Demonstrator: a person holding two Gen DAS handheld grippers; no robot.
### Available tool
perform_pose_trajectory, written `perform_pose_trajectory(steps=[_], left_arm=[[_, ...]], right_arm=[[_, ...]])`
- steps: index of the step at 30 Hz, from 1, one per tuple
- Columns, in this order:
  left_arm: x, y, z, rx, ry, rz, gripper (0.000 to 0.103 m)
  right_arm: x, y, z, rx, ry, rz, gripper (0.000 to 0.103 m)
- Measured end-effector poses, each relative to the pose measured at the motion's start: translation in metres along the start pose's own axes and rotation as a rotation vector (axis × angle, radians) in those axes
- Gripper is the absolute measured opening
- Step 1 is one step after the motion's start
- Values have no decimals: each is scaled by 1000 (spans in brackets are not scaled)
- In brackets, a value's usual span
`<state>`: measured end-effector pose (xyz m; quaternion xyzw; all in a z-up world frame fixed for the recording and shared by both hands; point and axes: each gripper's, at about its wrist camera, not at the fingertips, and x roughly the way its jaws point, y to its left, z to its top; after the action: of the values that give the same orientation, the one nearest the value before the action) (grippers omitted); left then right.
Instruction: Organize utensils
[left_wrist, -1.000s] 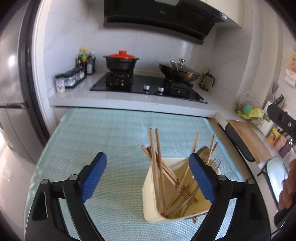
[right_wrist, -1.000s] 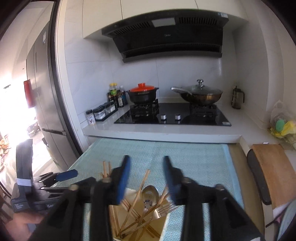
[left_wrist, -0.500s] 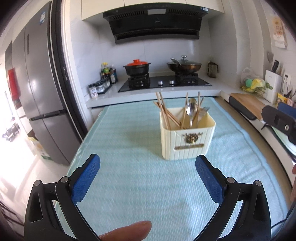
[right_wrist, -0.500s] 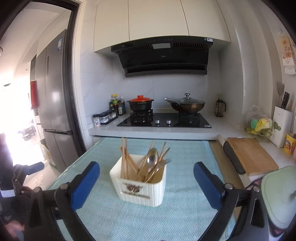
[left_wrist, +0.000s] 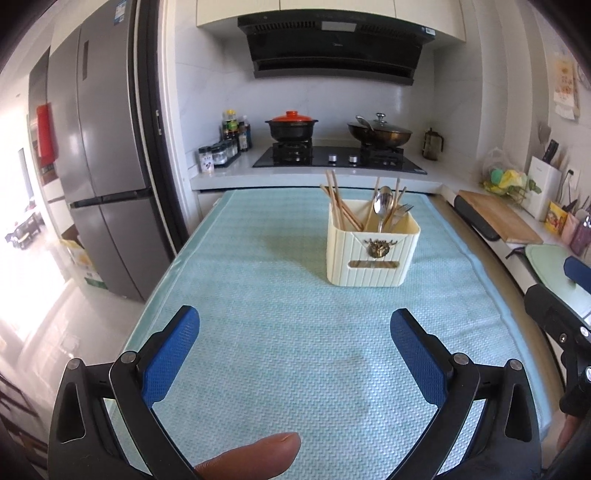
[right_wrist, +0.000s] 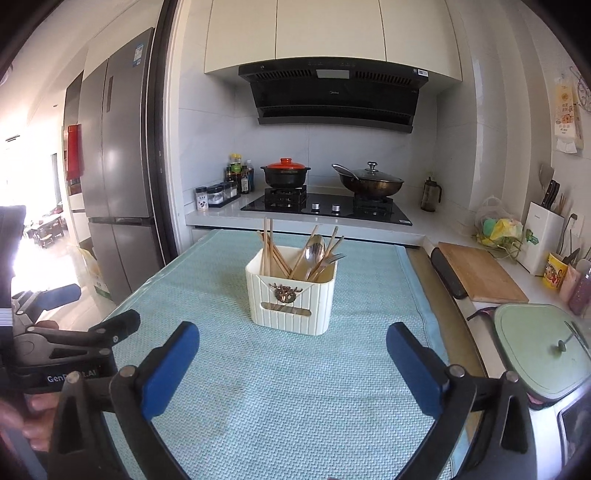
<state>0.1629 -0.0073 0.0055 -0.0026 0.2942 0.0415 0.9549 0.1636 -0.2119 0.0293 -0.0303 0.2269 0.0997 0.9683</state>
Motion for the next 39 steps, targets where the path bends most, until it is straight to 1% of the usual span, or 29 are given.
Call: perform_pose_trajectory(steps=[2, 6, 12, 25, 39], left_arm=[[-2, 2, 1, 0, -5, 8, 103], [-5, 5, 2, -11, -4, 0, 103], [-10, 1, 3, 3, -19, 11, 103], [-11, -1, 5, -2, -5, 10, 103], [-16, 3, 8, -7, -8, 7, 103]], right_arm=[[-4, 2, -1, 3, 0, -1, 103], [-8, 7, -3, -3, -4, -11, 103], [-10, 8, -3, -7, 1, -8, 103], [-20, 13, 1, -29, -6, -29, 103], [-26, 18, 3, -39, -14, -22, 103]])
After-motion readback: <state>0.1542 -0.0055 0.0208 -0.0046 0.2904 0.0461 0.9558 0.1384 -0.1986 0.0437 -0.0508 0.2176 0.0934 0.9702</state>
